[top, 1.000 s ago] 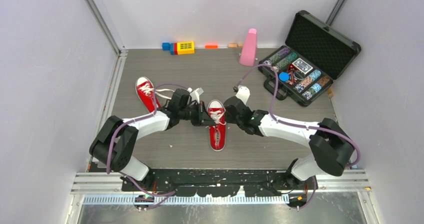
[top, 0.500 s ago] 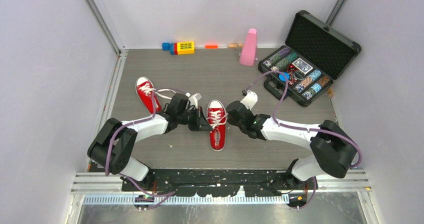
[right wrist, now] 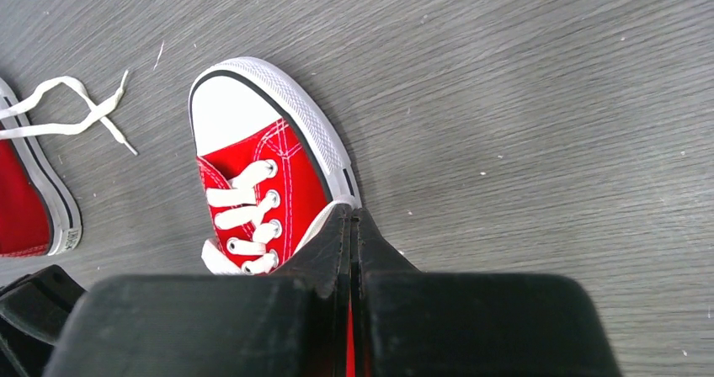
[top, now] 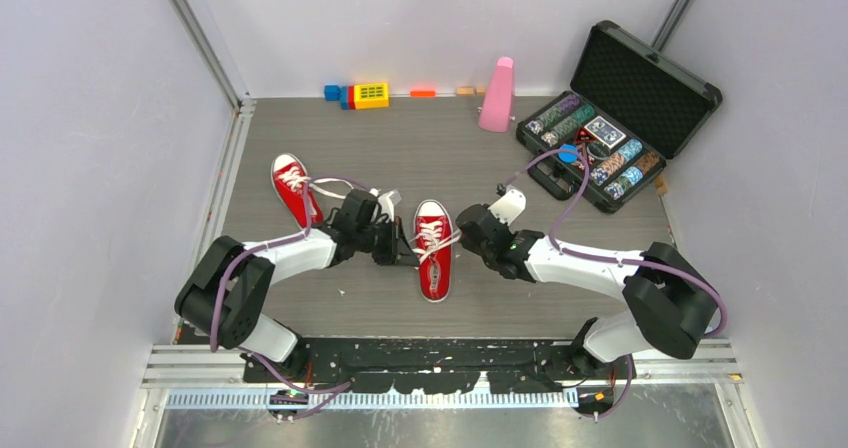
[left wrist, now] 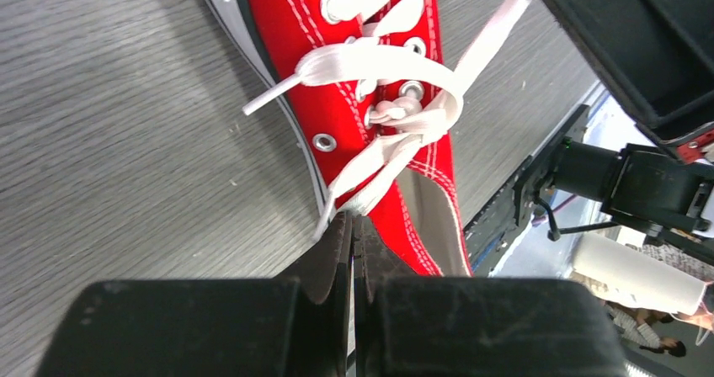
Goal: Tie the shoes
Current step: Tie the shoelace on the shoe.
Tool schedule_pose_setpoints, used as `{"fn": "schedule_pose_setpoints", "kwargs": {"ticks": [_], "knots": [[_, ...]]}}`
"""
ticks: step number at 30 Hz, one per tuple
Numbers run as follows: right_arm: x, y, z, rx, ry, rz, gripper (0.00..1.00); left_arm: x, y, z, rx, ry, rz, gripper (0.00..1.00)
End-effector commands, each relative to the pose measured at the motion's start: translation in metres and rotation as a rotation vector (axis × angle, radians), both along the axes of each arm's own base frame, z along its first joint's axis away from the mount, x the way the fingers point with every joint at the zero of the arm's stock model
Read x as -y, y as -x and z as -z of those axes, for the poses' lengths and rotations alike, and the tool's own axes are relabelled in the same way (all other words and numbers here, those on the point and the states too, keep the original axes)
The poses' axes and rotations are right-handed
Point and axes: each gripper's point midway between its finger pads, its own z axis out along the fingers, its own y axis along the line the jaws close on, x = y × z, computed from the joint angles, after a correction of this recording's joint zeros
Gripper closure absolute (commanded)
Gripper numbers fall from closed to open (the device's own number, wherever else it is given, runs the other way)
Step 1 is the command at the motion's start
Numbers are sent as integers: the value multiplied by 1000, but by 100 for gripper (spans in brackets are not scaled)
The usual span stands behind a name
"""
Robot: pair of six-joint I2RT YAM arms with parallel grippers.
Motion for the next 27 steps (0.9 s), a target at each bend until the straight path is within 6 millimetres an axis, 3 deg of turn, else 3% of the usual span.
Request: {"fn": "schedule_pose_setpoints", "kwargs": {"ticks": [1,14,27], "knots": [[25,-13,-10,54,26,119,100,-17,2,11,5,-110,-6,100],[40,-6,19,-37,157,128,100,-54,0,27,37,-401,-38,100],[62,4,43,-106,367,147,100,-68,-1,51,55,-650,-28,100]]}}
